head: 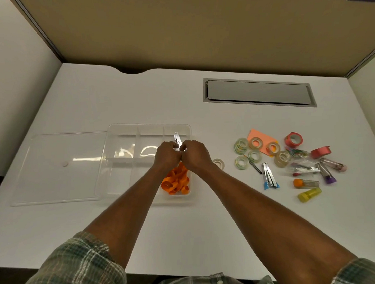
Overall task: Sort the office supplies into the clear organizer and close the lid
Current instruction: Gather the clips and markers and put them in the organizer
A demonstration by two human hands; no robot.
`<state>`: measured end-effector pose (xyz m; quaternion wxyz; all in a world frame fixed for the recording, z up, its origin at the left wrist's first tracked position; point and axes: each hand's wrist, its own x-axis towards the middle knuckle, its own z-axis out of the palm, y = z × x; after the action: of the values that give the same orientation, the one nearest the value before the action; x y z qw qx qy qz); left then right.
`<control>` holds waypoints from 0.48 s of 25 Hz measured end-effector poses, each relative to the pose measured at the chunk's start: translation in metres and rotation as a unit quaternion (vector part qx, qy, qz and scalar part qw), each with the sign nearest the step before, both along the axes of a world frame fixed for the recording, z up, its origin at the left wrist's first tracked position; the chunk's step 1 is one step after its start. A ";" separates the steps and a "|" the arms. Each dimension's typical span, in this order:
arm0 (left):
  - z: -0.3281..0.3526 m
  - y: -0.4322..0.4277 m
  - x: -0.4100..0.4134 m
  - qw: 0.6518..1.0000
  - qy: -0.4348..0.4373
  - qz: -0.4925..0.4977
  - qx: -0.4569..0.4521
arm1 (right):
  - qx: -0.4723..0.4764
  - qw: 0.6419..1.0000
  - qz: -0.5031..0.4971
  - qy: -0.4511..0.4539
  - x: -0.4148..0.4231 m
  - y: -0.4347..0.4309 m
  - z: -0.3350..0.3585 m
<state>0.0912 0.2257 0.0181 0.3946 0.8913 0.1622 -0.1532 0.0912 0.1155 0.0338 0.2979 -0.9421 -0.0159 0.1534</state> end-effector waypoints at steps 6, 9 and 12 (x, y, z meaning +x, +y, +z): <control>0.006 -0.009 -0.001 0.999 -0.030 0.027 0.018 | 0.085 0.996 -0.005 -0.024 -0.006 -0.022 0.002; 0.015 -0.028 -0.005 0.996 -0.086 0.033 0.015 | 0.088 0.995 -0.013 -0.055 -0.015 -0.046 0.004; 0.023 -0.065 -0.010 0.989 -0.147 0.029 0.011 | 0.076 0.995 -0.016 -0.065 -0.028 -0.083 0.006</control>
<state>0.0808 0.1611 0.0414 0.4083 0.9035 0.1297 -0.0078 0.0632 0.0327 0.0402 0.3691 -0.9249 -0.0313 0.0853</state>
